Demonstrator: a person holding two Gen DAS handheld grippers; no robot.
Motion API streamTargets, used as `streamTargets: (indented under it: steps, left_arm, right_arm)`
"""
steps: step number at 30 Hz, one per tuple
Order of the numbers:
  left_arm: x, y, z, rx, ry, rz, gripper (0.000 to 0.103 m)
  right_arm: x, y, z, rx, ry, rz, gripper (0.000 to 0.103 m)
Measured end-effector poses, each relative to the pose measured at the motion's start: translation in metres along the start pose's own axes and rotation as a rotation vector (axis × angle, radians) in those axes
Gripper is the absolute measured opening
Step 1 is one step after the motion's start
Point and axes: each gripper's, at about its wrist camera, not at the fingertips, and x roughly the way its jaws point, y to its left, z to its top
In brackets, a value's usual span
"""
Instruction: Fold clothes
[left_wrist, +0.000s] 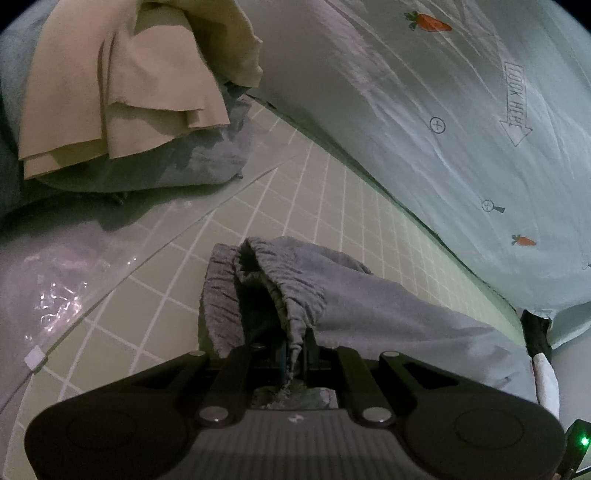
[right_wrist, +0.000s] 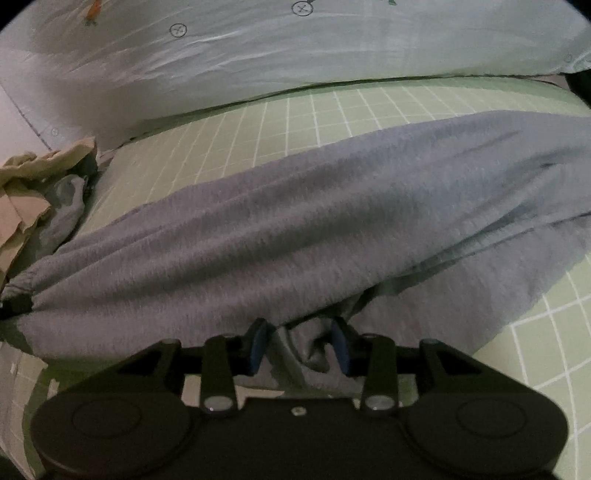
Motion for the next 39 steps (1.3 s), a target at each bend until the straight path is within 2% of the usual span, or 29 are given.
streamTargets:
  steps: [4, 5, 6, 9, 14, 17, 18, 20, 22, 25, 27, 31, 33, 39]
  left_arm:
    - [0.002, 0.000, -0.001, 0.006, 0.008, 0.010, 0.008]
    - [0.002, 0.000, -0.001, 0.009, 0.007, 0.012, 0.008]
    - [0.002, 0.000, -0.001, 0.012, 0.005, 0.014, 0.008]
    - [-0.001, -0.001, 0.001, 0.021, -0.017, 0.014, 0.008]
    - [-0.025, -0.004, 0.010, 0.025, -0.090, 0.006, 0.008]
    - [-0.024, 0.003, 0.004, 0.002, -0.076, 0.027, 0.008]
    - [-0.017, 0.007, -0.002, -0.005, -0.045, 0.054, 0.008]
    - [-0.007, 0.014, -0.013, -0.004, 0.014, 0.110, 0.008]
    - [-0.008, 0.008, -0.014, 0.009, 0.010, 0.128, 0.011]
    - [-0.010, 0.000, -0.015, 0.028, 0.002, 0.154, 0.019]
    - [-0.011, -0.006, -0.016, 0.041, -0.002, 0.172, 0.025]
    - [-0.014, -0.017, -0.018, 0.067, -0.012, 0.207, 0.049]
    - [-0.015, -0.022, -0.019, 0.080, -0.016, 0.225, 0.053]
    - [-0.010, -0.053, -0.025, 0.142, -0.035, 0.263, 0.060]
  right_arm:
    - [-0.001, 0.000, -0.001, -0.007, 0.000, -0.006, 0.036]
    - [0.000, 0.001, -0.001, -0.011, 0.001, -0.007, 0.026]
    - [0.001, 0.001, -0.001, -0.015, 0.001, -0.008, 0.006]
    - [-0.005, -0.001, -0.001, 0.002, -0.025, 0.005, 0.005]
    - [-0.052, -0.007, -0.008, 0.011, -0.122, 0.026, 0.004]
    - [-0.084, -0.014, -0.017, 0.019, -0.162, 0.037, 0.004]
    - [-0.086, -0.018, -0.023, 0.035, -0.145, 0.042, 0.004]
    - [-0.071, -0.024, -0.035, 0.066, -0.058, 0.051, 0.004]
    - [-0.061, -0.025, -0.044, 0.072, 0.003, 0.056, 0.004]
    - [-0.067, -0.016, -0.041, 0.010, -0.016, 0.047, 0.014]
    - [-0.068, -0.018, -0.040, 0.018, -0.019, 0.031, 0.039]
    - [-0.072, -0.033, -0.037, 0.083, -0.045, 0.006, 0.045]
    - [-0.077, -0.045, -0.035, 0.115, -0.070, -0.021, 0.050]
    - [-0.089, -0.093, -0.027, 0.253, -0.116, -0.106, 0.056]
